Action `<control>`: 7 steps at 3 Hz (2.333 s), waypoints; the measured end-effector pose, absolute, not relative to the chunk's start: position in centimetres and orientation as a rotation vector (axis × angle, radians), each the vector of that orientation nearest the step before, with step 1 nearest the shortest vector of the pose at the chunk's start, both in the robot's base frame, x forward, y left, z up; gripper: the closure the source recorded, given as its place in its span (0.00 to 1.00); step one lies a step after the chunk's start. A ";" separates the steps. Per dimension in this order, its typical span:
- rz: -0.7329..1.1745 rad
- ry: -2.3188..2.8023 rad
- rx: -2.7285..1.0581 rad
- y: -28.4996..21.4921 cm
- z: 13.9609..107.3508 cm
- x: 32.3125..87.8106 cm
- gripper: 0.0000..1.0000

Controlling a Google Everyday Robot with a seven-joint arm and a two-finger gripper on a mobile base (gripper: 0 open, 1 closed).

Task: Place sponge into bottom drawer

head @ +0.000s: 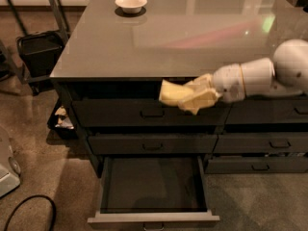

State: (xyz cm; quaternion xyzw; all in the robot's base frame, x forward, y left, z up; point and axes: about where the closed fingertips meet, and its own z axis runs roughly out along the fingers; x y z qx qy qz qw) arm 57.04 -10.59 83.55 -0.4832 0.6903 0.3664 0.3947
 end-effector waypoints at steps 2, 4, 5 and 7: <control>1.019 1.989 -1.209 -5.4 65.0 52.4 1.00; 1.225 2.268 -1.182 0.8 46.0 48.2 1.00; 1.225 2.268 -1.182 0.8 46.0 48.2 1.00; 1.090 2.444 -0.877 0.2 41.4 51.1 1.00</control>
Offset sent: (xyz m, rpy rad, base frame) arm -0.0863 0.1123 -0.3255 -0.1877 0.4126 0.0571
